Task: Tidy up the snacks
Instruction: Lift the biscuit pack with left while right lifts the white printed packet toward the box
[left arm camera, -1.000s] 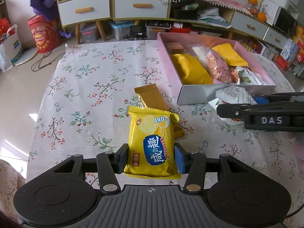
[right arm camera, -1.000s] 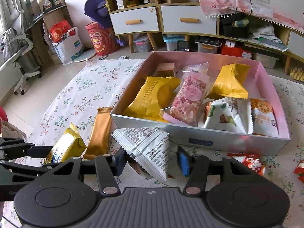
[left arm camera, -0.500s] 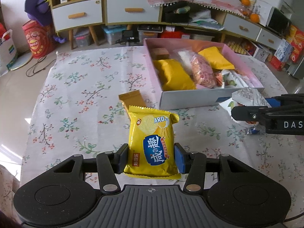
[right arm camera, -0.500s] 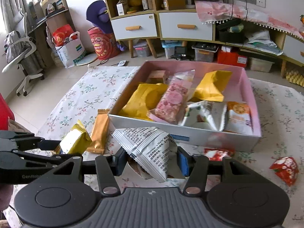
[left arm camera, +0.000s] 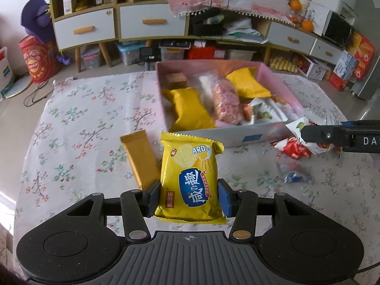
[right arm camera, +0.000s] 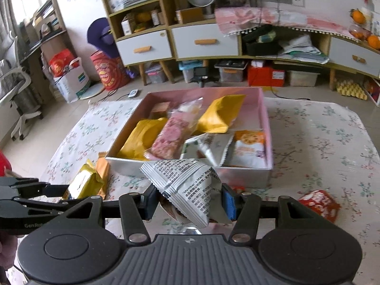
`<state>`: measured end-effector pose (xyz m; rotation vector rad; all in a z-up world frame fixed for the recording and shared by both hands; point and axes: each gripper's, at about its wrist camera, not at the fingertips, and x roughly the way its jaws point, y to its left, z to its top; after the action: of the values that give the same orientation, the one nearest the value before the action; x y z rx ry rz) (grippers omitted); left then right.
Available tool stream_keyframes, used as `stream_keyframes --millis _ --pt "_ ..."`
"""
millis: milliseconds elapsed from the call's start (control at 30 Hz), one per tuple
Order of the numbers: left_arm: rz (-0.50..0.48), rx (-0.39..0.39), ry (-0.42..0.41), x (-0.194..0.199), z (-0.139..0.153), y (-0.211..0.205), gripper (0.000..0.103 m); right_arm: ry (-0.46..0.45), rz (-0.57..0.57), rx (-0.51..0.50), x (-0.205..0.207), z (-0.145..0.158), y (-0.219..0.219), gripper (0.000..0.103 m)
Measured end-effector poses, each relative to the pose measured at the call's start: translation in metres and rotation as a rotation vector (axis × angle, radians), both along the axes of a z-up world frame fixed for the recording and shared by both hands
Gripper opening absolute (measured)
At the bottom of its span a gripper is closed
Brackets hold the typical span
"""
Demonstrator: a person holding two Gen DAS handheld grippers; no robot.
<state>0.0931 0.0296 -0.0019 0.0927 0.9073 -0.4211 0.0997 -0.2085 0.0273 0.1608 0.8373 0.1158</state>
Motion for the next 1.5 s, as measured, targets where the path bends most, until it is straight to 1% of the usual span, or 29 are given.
stream_keyframes --millis 367,600,833,967,1167,1267,1367,1500 --pt "-0.013 -0.035 -0.044 0.005 0.012 -0.034 0.047 -0.026 -0.090 0.029 0.001 0.006 -0.034 0.030" --pt "-0.010 -0.007 -0.090 0.011 0.014 -0.053 0.047 -0.045 -0.133 0.067 0.007 0.007 -0.052 0.030" --pt "0.018 -0.003 -0.090 0.017 0.009 -0.065 0.047 -0.067 -0.153 0.129 0.013 0.007 -0.067 0.030" --pt "0.026 -0.018 -0.077 0.023 0.010 -0.068 0.047 -0.060 -0.165 0.158 0.017 0.004 -0.074 0.030" --pt "-0.003 0.008 -0.060 0.045 0.010 -0.071 0.047 -0.050 -0.174 0.164 0.032 0.006 -0.080 0.030" --pt "-0.015 0.032 -0.088 0.057 0.013 -0.073 0.047 -0.058 -0.186 0.194 0.045 0.009 -0.085 0.030" --pt "-0.025 0.060 -0.116 0.072 0.013 -0.078 0.047 -0.066 -0.196 0.197 0.059 0.007 -0.087 0.030" --pt "-0.023 0.088 -0.128 0.093 0.007 -0.087 0.047 -0.068 -0.199 0.225 0.075 -0.005 -0.090 0.030"
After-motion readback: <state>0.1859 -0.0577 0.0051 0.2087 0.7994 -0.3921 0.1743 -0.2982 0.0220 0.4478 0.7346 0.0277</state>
